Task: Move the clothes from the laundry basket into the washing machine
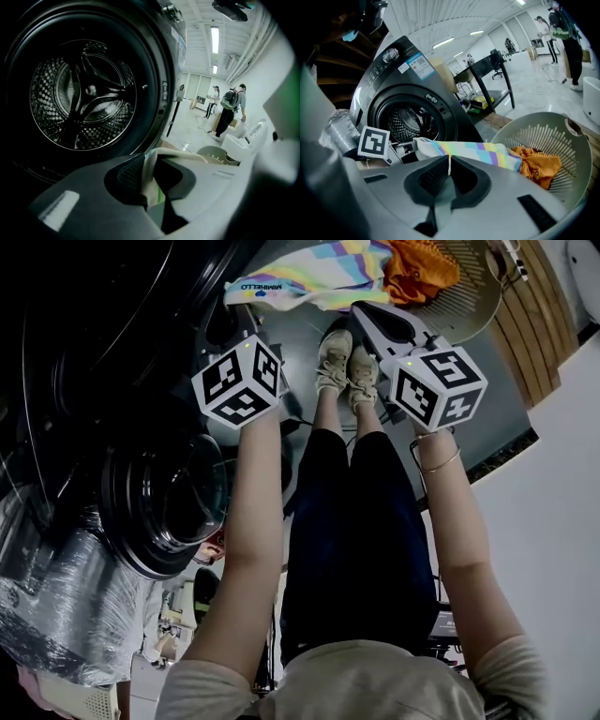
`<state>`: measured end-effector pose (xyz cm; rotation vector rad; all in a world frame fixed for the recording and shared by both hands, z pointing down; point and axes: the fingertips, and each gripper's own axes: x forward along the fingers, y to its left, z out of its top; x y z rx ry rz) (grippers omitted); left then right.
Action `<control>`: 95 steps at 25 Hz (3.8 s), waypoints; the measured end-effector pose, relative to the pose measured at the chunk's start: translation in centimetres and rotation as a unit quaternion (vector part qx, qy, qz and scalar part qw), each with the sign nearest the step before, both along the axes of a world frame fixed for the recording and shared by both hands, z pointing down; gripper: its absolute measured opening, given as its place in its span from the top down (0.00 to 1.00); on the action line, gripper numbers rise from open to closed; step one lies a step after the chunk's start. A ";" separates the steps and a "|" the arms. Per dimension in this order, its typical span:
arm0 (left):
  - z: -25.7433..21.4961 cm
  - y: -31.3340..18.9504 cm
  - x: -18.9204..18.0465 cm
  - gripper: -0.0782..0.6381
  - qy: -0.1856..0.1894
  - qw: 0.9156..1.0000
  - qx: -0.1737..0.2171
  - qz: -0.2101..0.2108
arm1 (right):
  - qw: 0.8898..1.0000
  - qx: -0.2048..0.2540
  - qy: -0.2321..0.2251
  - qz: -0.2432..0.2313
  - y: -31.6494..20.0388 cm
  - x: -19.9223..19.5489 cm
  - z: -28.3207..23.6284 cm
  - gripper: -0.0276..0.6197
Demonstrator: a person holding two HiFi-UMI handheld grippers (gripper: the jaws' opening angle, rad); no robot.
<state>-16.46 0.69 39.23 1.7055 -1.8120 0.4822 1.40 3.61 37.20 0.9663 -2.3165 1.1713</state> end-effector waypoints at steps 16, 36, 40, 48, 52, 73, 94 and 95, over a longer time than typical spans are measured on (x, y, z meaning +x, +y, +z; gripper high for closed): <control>-0.2 -4.7 -15.0 0.87 -0.096 0.984 0.077 -0.130 | 0.999 -0.024 -0.003 -0.049 1.5 -3.2 3.7 0.94; 4.1 -5.4 -19.2 0.72 -0.010 0.969 -0.035 -0.246 | 0.997 -0.043 -0.021 -0.062 2.8 -4.2 4.5 0.94; 3.7 -4.2 -18.5 0.61 0.012 0.970 -0.049 -0.238 | 0.997 -0.047 -0.022 -0.061 3.4 -4.2 4.3 0.94; 3.4 -0.4 -12.1 0.52 0.010 0.981 -0.029 -0.190 | 0.997 -0.044 -0.025 -0.063 3.6 -4.5 3.9 0.94; 6.4 1.6 -6.6 0.41 0.075 0.980 -0.042 -0.177 | 0.997 -0.039 -0.026 -0.054 3.6 -4.0 3.8 0.94; 14.1 -1.3 3.4 0.84 0.128 0.984 -0.086 -0.088 | 0.998 -0.045 -0.017 -0.046 4.9 -1.9 5.5 0.94; 0.2 -6.4 -13.8 0.85 -0.071 0.986 0.101 -0.112 | 0.998 -0.040 -0.031 -0.046 3.3 -4.4 3.3 0.94; -0.2 -6.7 -14.4 0.85 -0.081 0.985 0.106 -0.110 | 0.998 -0.041 -0.031 -0.046 3.4 -4.5 3.3 0.94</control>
